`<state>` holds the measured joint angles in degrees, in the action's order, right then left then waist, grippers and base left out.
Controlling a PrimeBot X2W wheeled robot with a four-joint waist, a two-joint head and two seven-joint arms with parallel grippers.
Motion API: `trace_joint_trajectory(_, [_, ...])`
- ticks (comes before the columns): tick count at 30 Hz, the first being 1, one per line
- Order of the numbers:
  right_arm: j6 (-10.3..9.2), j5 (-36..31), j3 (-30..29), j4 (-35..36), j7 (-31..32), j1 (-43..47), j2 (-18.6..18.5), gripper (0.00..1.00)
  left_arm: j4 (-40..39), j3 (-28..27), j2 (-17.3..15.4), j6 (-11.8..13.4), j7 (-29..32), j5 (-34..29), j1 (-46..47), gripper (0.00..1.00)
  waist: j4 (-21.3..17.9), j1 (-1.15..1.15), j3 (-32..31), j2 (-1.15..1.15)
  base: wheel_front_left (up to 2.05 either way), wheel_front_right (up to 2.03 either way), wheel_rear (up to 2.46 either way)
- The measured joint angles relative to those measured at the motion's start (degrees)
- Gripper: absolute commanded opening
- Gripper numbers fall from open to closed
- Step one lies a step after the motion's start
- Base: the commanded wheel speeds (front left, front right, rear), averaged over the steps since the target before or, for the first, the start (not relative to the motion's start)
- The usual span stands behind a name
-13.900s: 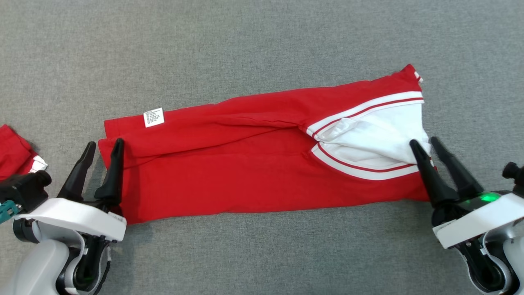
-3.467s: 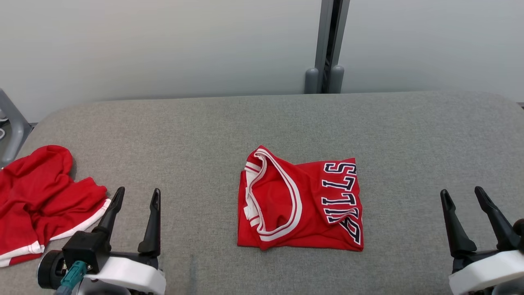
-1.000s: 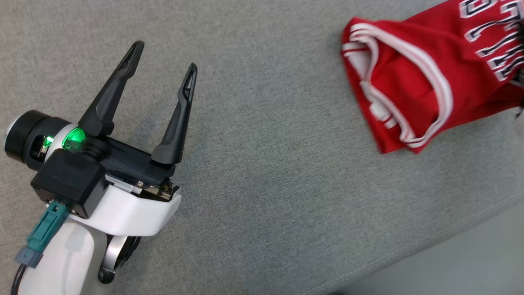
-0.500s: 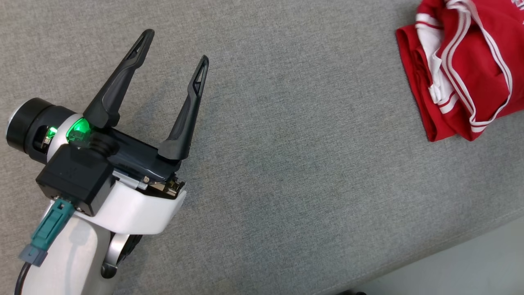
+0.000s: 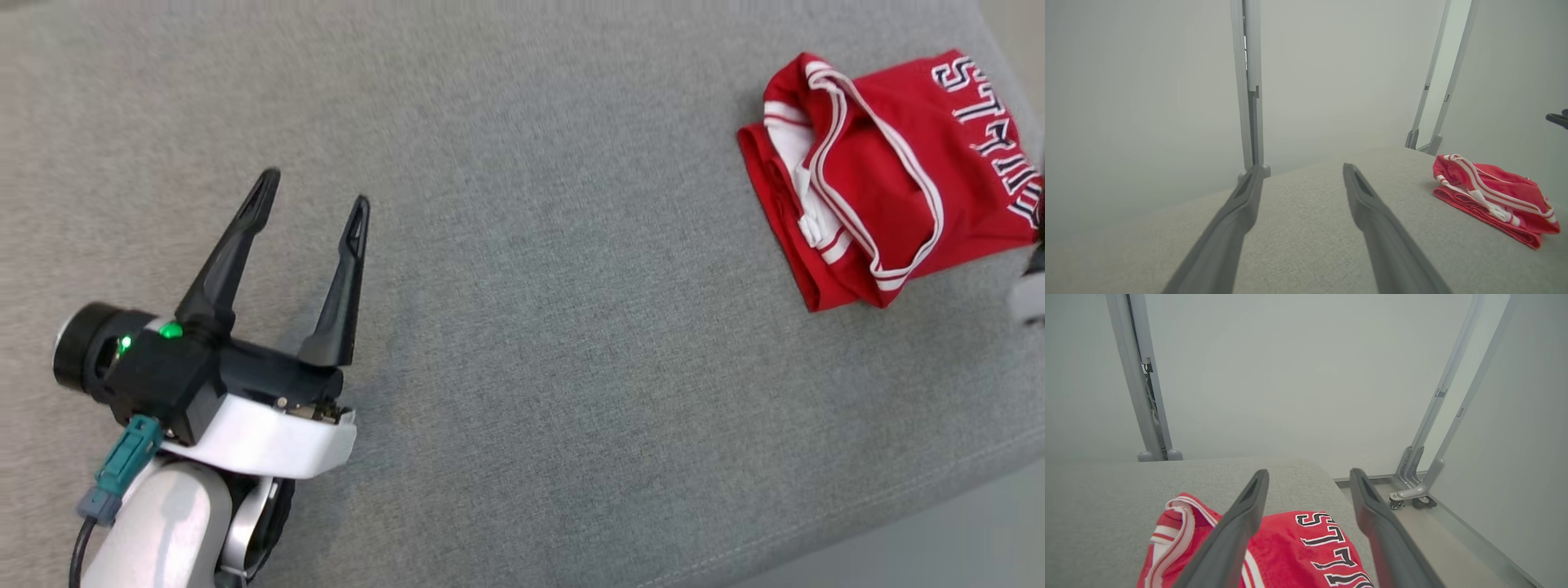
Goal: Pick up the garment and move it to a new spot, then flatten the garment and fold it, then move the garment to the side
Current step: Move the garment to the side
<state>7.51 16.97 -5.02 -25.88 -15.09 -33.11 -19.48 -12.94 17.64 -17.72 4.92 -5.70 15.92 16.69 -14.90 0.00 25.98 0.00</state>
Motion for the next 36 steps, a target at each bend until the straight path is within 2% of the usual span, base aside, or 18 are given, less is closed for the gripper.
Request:
trace_joint_trajectory(6, [0.01,-1.26,1.8,8.81,0.69,9.27,6.16,1.0,2.53,-1.56,0.49,1.76,-1.67,1.85,-4.54,1.0,1.92,0.0,-5.46,0.0,0.0,0.0,0.0])
trace_joint_trajectory(14, [0.01,-3.56,2.27,19.95,5.28,18.81,11.02,1.0,4.56,-3.11,1.26,4.1,-3.49,3.33,-9.28,1.0,6.68,0.0,-10.47,0.0,0.0,0.0,0.0])
trace_joint_trajectory(23, [0.0,-5.41,1.46,27.48,10.32,25.77,13.24,1.0,6.16,-4.04,1.87,6.19,-4.71,3.96,-13.82,1.0,11.67,0.0,-15.28,0.0,0.0,0.0,0.0])
trace_joint_trajectory(36, [0.0,-6.26,0.71,31.82,14.59,35.01,14.37,1.0,8.12,-3.47,1.55,6.25,-4.41,5.38,-19.12,1.0,16.08,0.0,-23.0,0.0,0.0,0.0,0.0])
